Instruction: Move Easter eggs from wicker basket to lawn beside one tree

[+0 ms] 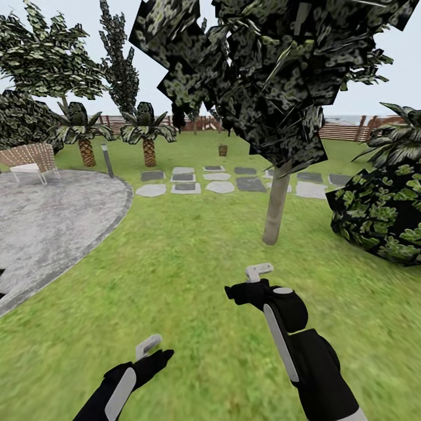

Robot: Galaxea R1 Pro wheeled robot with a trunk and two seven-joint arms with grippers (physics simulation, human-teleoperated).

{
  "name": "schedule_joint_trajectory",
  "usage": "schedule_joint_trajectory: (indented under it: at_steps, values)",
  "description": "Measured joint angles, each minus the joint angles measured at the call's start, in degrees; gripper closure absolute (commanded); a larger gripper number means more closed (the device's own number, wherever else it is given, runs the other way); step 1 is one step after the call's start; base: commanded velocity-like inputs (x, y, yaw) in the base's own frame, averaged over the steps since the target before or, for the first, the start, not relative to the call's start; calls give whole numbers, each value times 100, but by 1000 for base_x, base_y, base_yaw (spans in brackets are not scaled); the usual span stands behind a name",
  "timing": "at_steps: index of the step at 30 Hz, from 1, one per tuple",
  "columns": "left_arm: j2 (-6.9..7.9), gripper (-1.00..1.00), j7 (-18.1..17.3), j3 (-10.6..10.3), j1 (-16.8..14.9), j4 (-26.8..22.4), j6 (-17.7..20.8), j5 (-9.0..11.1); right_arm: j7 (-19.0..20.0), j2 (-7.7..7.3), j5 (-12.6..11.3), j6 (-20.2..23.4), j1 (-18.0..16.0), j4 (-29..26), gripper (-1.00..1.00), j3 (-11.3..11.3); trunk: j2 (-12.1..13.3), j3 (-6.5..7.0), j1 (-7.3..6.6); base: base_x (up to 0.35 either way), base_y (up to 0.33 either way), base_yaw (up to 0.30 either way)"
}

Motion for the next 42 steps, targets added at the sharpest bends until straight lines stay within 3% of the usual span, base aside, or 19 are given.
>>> schedule_joint_trajectory:
  at_steps: [15,33,42]
  values:
    - [-1,-100,0,0,0,0,14,5,6,27,-1,8,-2,0,-100,9,0,0,0,334,0,1]
    - [0,-100,-5,1,1,-1,18,6,1,22,-1,35,-17,1,-100,-1,0,0,0,334,0,193]
    - [-1,-100,-7,0,0,6,18,6,7,19,-1,32,-17,0,-100,-14,0,0,0,334,0,60]
